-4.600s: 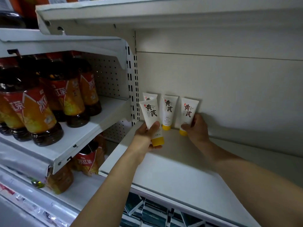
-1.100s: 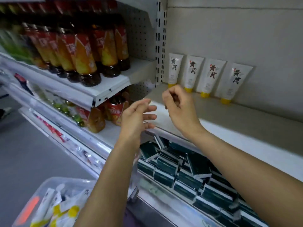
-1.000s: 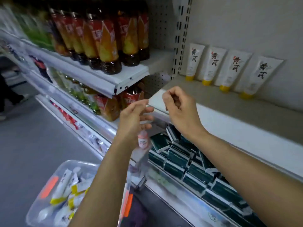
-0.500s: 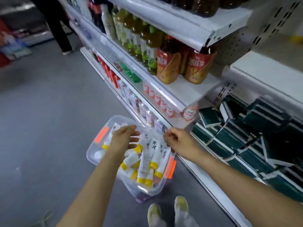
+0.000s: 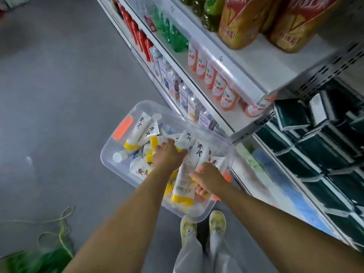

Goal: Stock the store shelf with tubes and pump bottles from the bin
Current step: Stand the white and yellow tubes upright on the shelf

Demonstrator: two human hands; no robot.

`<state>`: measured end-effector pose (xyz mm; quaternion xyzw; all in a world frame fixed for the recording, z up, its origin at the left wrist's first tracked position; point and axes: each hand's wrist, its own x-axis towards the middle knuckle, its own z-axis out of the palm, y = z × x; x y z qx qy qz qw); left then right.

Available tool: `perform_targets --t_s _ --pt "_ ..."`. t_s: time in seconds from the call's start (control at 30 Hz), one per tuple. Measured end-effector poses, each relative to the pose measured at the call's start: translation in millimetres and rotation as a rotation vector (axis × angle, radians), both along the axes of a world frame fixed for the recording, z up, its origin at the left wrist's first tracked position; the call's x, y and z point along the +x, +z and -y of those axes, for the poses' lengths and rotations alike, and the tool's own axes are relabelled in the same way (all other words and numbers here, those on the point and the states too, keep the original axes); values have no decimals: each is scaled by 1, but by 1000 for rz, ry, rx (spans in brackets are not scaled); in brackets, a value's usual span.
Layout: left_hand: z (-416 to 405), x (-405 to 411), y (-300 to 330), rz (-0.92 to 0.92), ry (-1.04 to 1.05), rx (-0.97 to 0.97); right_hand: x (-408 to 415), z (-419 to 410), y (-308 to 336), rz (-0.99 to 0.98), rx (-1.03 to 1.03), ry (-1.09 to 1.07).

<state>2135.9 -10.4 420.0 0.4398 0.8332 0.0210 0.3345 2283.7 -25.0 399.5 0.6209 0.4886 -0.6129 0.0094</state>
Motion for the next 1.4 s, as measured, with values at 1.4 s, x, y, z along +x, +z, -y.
perform_targets --t_s 1.4 --pt "40 48 165 1149 244 177 88 -1 173 -477 43 -474"
